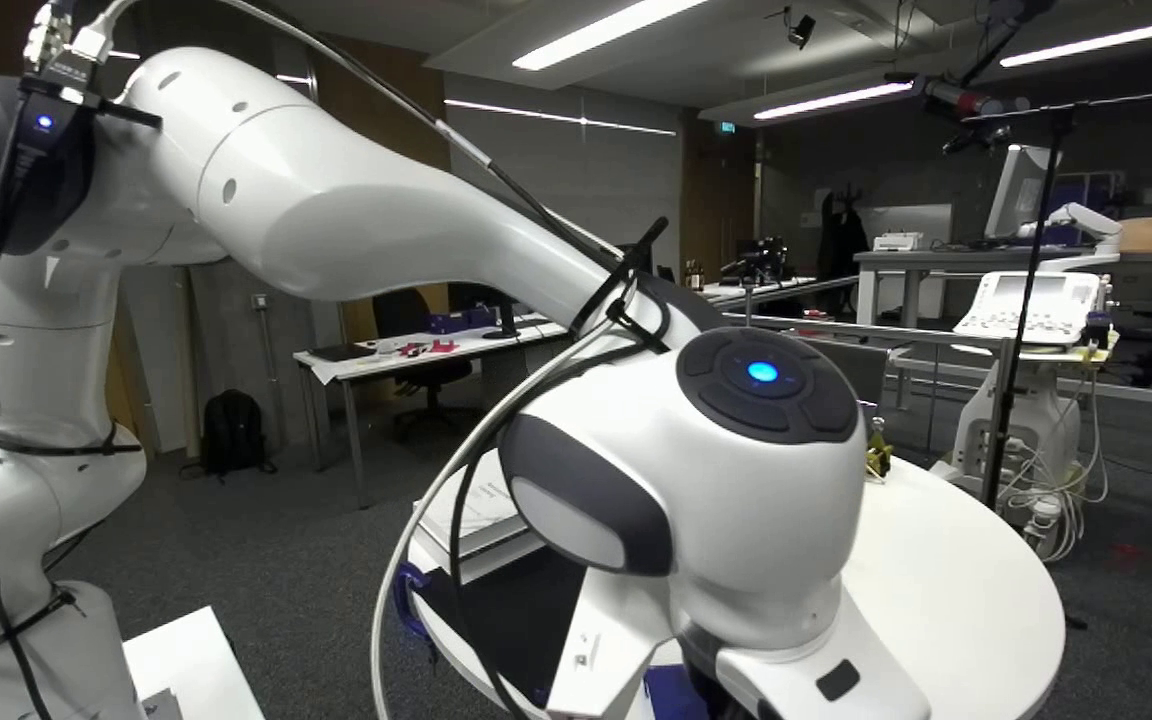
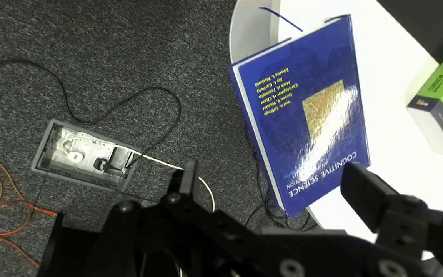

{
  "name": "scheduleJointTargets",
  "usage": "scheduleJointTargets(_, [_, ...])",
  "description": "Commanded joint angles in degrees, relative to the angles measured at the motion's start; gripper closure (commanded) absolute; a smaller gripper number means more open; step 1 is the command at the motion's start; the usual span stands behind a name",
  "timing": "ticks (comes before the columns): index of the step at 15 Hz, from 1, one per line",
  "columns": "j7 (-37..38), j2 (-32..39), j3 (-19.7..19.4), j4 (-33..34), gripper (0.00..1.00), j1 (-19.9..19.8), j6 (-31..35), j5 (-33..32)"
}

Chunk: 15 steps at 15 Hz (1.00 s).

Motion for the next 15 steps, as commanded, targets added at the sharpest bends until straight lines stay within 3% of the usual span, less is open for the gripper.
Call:
scheduleJointTargets(1, [8.8, 8.1, 1.7, 11.3, 0.0, -1.5, -3.8, 2.9])
scheduleJointTargets(6, [18.8, 18.5, 3.2, 24.7, 0.0, -3.0, -8.4, 1.8])
scheduleJointTargets(15, [9.7, 33.2, 10.5, 48.1, 0.0, -12.4, -25.1, 0.4])
